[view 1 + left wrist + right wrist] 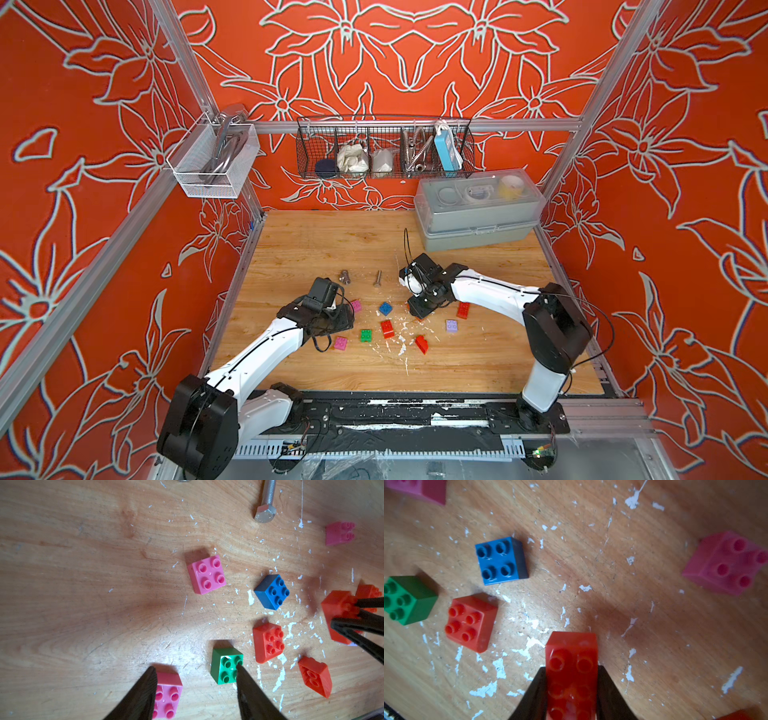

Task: Assemble the number 1 with lego
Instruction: Place the lego brick at the center of the board.

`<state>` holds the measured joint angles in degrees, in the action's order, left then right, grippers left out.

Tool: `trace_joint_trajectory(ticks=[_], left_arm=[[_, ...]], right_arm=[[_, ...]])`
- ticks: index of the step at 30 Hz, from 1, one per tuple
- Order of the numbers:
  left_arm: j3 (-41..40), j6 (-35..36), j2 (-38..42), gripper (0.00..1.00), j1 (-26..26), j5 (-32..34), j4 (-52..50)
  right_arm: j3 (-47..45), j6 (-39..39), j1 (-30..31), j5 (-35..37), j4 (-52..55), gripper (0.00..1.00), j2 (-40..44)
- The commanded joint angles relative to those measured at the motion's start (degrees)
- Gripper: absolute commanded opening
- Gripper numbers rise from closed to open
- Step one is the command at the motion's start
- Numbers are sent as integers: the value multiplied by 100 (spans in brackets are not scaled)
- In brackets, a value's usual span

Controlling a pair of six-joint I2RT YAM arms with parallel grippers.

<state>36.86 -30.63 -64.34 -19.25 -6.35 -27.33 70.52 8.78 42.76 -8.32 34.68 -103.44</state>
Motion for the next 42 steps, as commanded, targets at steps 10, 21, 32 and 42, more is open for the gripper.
trace_joint_trajectory(ticks=[10,21,32,42], left_arm=[[23,123,-18,60,-32,-59,70],[6,116,64,61,-28,-103,70],[-39,95,90,61,-32,-131,139],[-3,100,-9,61,-28,-184,209]], right_arm=[[199,385,-57,394,-198,45,-463],[309,657,-511,383,76,59,216],[1169,620,-1118,597,368,68,-418],[1752,1223,-1165,674,317,61,-1139]])
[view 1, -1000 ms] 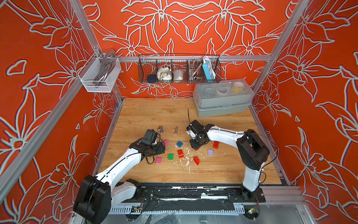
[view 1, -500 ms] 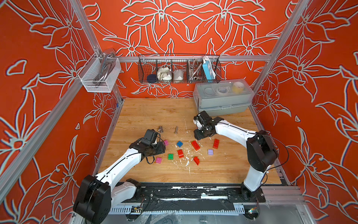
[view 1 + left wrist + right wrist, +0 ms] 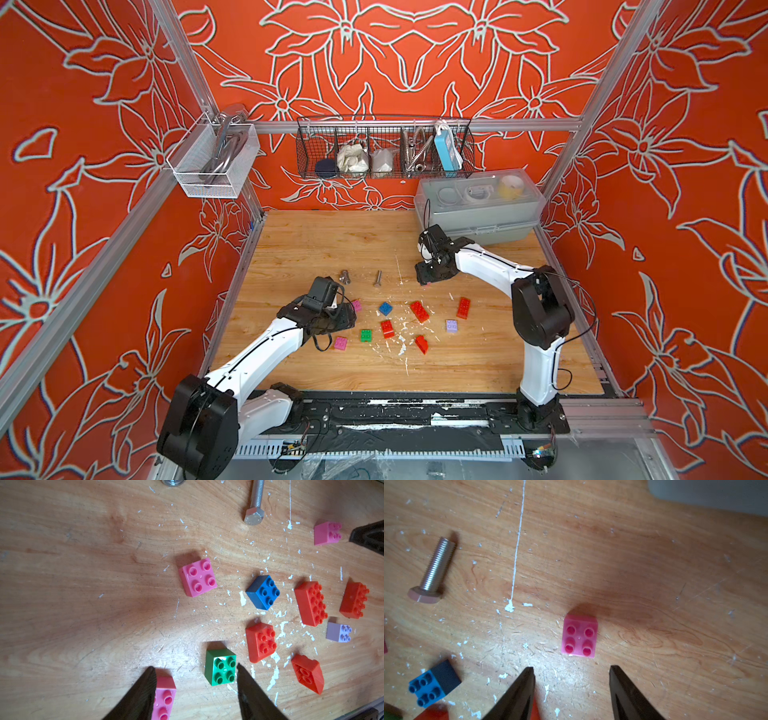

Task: Assemble the number 1 with lego
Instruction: Place the lego brick at the center of the board, then pick up the lego brick from the center of the board.

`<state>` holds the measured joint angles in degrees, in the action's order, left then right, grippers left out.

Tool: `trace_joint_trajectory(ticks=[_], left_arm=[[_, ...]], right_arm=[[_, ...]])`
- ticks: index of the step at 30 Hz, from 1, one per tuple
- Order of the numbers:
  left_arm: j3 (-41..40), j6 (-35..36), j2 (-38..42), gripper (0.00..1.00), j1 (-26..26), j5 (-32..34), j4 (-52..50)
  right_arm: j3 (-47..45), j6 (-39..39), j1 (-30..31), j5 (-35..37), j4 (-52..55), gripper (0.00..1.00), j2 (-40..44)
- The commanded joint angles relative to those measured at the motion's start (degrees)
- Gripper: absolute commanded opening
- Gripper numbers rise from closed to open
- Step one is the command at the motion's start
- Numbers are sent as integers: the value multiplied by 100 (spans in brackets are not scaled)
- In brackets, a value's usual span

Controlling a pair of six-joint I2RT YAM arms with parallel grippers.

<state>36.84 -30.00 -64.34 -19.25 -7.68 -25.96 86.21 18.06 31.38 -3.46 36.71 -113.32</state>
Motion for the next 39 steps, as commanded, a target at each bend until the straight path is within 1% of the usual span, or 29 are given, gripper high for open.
trace_joint_trajectory(ticks=[1,6,14,23,27,31,35,39], left_arm=[[3,38,-18,61,-35,-65,71],[8,40,-28,61,-31,-110,99],[-5,55,-20,61,-29,-110,99],[-16,61,3,61,-31,-74,91],[-17,60,4,61,-33,-74,99],[-18,48,-14,61,-34,-126,141],[-2,45,-5,61,-30,-167,163],[13,55,73,61,-26,-181,132]], right_arm=[[207,341,-33,231,117,61,-208],[331,426,-53,219,108,60,-470],[510,418,-53,346,99,55,-756],[566,391,-67,296,135,42,-838],[418,348,-60,264,144,36,-616],[119,-11,-28,-42,242,27,-213],[-393,-489,133,-185,401,27,368],[-944,-633,345,-242,413,27,925]])
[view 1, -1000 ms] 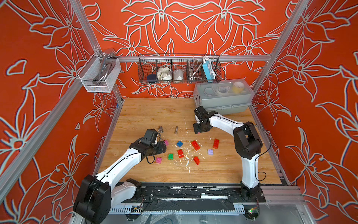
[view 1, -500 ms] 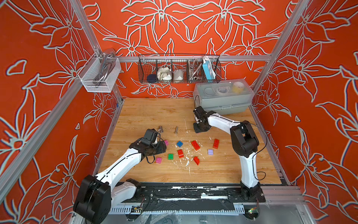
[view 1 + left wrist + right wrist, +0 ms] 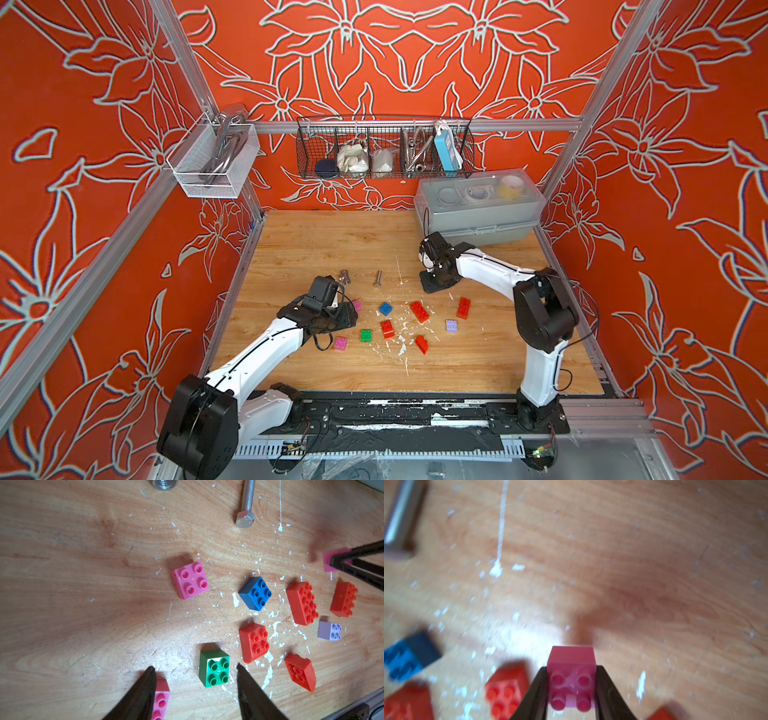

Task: Assemble the number 1 with lego
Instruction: Pick up the lego brick from the center of the board, then assemble the lego brick with the lego brick.

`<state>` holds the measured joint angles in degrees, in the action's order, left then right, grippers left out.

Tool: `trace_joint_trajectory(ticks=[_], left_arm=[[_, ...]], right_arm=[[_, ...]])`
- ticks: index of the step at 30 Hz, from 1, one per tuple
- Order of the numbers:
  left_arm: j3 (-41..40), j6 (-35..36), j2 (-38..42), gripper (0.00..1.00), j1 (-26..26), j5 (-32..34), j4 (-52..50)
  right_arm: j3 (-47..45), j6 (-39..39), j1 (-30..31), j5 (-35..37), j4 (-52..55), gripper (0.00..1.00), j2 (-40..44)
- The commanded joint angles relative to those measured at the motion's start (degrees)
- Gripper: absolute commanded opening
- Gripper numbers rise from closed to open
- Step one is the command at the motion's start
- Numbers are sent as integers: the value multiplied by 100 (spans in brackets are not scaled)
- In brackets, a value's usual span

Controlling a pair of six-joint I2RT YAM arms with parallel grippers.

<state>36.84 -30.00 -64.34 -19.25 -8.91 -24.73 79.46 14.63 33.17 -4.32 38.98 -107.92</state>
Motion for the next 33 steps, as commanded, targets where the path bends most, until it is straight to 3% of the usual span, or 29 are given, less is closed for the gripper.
trace_joint_trajectory(ticks=[1,9,33], left_arm=[[9,53,100,61,-33,-65,4],[-45,49,134,61,-29,-102,30],[-37,54,196,61,-34,-111,-22]], right_arm=[[-409,-309,237,-192,143,27,518],[-915,-415,666,-259,-390,27,878],[-1211,-327,753,-508,-707,28,742]])
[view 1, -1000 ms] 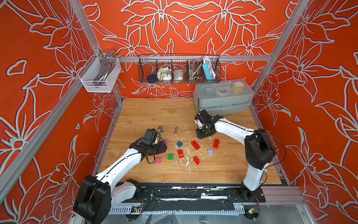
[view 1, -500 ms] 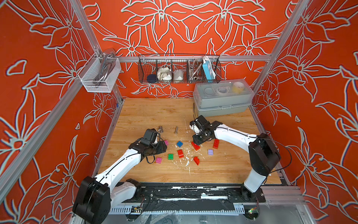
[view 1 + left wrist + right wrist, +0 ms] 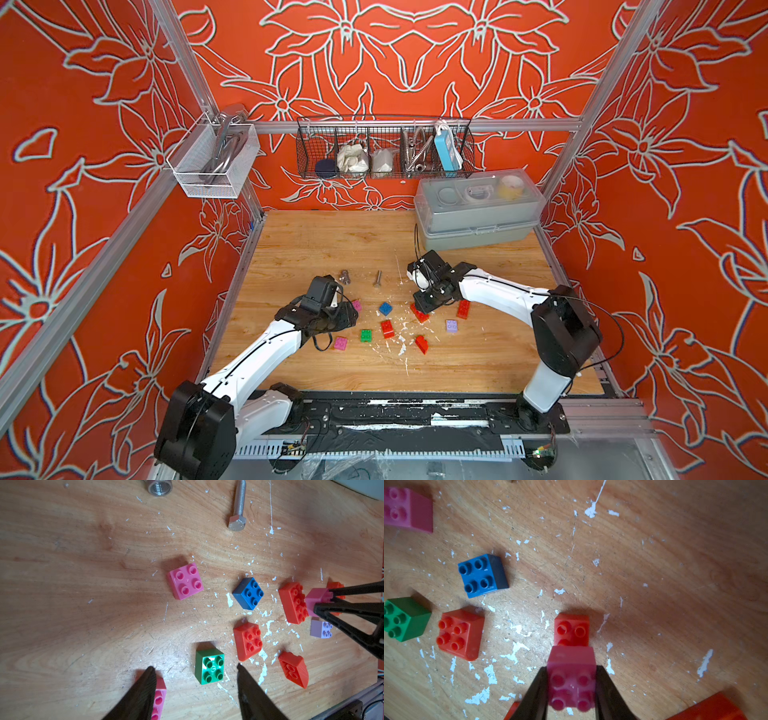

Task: Assemble the number 1 with lego
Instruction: Assemble the lego brick with the lego brick.

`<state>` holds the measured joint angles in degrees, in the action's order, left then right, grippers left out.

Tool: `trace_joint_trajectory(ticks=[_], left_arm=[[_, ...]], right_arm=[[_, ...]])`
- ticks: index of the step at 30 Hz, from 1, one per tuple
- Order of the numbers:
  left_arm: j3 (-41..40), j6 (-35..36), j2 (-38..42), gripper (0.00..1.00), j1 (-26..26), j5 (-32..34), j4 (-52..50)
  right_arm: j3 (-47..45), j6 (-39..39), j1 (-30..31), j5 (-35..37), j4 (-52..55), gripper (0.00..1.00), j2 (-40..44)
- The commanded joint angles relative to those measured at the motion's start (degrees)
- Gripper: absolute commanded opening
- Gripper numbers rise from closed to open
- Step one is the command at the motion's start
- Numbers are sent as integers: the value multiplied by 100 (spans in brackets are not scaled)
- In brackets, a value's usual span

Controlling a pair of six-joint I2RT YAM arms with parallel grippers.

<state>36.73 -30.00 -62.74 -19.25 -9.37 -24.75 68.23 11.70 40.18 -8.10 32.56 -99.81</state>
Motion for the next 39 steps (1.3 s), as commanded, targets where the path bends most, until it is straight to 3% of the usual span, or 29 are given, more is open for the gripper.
trace_joint_trajectory(ticks=[1,39], left_arm=[[-21,52,29,61,-31,-68,-26],[-17,71,78,61,-33,-10,-56]], right_arm=[[-90,-33,50,-147,-72,28,-81],[-349,-3,79,127,-204,28,-293]])
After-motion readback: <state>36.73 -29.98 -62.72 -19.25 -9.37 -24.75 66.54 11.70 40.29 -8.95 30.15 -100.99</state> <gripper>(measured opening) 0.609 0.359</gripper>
